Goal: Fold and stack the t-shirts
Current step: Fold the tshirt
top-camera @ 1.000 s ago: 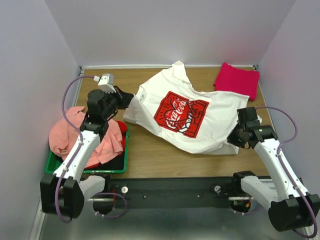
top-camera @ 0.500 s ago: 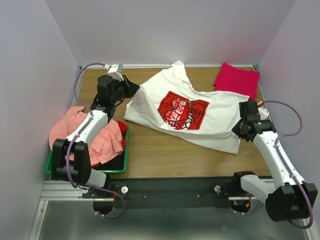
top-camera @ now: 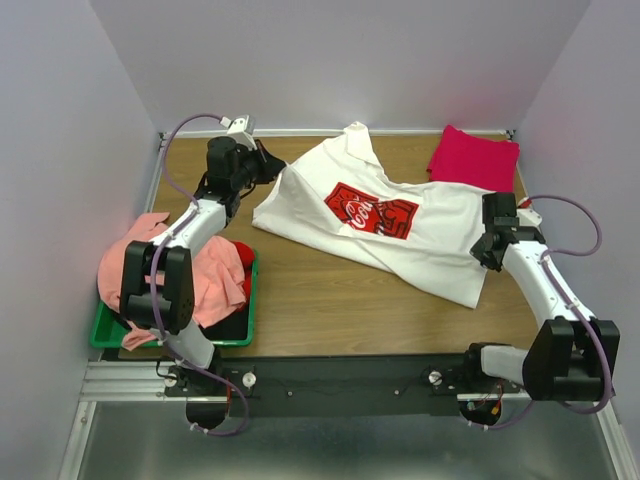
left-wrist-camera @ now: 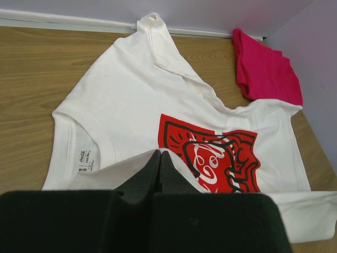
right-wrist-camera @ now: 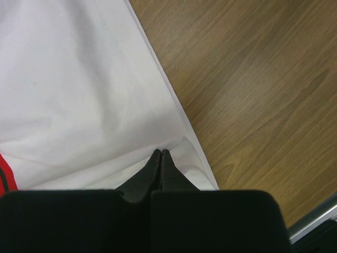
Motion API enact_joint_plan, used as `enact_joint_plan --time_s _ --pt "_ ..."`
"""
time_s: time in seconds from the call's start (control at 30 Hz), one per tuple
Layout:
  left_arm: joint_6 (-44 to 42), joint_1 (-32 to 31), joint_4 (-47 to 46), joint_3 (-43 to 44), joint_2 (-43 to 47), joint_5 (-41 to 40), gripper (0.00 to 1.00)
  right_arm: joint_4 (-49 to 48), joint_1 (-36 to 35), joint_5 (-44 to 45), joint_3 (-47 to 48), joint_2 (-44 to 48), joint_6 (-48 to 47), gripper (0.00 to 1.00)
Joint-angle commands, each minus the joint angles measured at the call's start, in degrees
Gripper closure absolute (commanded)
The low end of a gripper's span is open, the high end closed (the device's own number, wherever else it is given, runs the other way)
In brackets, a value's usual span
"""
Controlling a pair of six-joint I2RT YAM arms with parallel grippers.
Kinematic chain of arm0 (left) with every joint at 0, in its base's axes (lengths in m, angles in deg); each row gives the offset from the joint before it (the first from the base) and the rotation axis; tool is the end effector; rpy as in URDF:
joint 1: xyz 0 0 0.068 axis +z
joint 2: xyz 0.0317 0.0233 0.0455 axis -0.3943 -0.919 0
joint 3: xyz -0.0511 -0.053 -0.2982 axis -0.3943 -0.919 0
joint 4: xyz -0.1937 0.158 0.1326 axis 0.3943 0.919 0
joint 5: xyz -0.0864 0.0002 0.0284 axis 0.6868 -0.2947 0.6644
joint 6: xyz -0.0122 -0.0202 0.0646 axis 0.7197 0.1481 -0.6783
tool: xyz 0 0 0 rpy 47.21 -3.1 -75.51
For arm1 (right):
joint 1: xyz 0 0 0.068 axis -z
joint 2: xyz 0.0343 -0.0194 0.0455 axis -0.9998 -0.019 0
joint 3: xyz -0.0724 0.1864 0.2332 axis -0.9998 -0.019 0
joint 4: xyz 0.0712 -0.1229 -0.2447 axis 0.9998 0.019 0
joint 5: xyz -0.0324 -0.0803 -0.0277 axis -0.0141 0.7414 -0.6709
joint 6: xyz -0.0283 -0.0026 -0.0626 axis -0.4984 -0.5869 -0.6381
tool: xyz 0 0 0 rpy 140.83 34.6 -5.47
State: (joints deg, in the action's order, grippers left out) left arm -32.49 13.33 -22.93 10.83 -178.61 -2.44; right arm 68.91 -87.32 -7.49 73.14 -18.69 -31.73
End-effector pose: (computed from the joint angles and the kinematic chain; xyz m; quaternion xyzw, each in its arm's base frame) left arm 0.4139 -0.0937 0.3049 -0.0020 0.7782 -0.3417 0.5268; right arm 0.2457 -0.0287 0.2426 0.3836 0.8718 -0.1065 0.2854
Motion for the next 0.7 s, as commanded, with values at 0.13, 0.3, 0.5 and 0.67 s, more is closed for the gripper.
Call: enact_joint_plan --time_s 0.13,0.3,0.5,0.67 --pt "-1.82 -0.3 -0.51 4.52 -5.01 1.25 1.0 -5.28 1.93 3.49 2.02 -4.57 -2.87 1.0" --pt "-1.64 -0.31 -0.6 5.49 -6.68 0.99 1.0 -6.95 2.11 3.93 3.78 -8.0 -4.28 1.0" --pt "-1.73 -0.31 -0.78 7.25 -9.49 0.72 1.0 -8.45 2.11 5.07 4.49 -12.04 -5.25 1.0" --pt "-1.73 -0.31 0.01 11.99 -13.88 1.07 1.0 -9.85 2.19 5.87 4.92 -15.12 -5.16 1.0"
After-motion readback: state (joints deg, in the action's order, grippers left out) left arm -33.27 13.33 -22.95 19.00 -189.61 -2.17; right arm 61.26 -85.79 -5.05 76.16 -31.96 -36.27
